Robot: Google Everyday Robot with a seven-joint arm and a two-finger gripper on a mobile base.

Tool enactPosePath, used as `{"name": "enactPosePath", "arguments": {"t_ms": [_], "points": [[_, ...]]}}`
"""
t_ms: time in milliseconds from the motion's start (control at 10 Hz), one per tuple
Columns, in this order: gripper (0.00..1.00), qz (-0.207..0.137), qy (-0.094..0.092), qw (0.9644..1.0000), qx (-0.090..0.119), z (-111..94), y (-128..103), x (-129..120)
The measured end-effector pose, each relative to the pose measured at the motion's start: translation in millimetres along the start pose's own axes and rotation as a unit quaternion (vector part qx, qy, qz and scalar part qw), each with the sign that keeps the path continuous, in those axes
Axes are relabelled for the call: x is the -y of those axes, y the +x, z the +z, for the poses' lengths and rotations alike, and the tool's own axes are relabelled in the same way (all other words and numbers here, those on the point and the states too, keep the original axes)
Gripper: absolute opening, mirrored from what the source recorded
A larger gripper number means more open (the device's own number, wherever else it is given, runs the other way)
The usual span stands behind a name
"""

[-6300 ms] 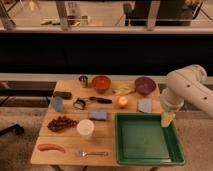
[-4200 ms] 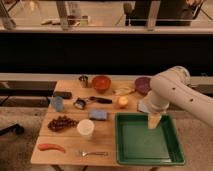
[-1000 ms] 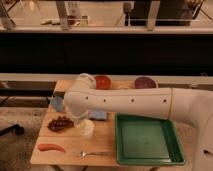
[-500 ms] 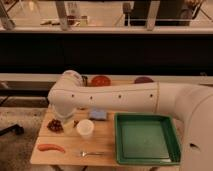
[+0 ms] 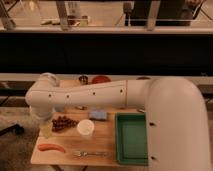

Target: Place grapes in purple bowl

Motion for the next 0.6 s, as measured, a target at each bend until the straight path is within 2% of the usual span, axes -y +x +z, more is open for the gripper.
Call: {"name": "enactPosePath", "arguments": {"t_ms": [200, 600], "points": [[0.80, -0.003, 0.008, 0.9997, 0.025, 16, -2, 16], [0.80, 0.009, 0.023, 0.9987, 0.044, 38, 17, 29]]}}
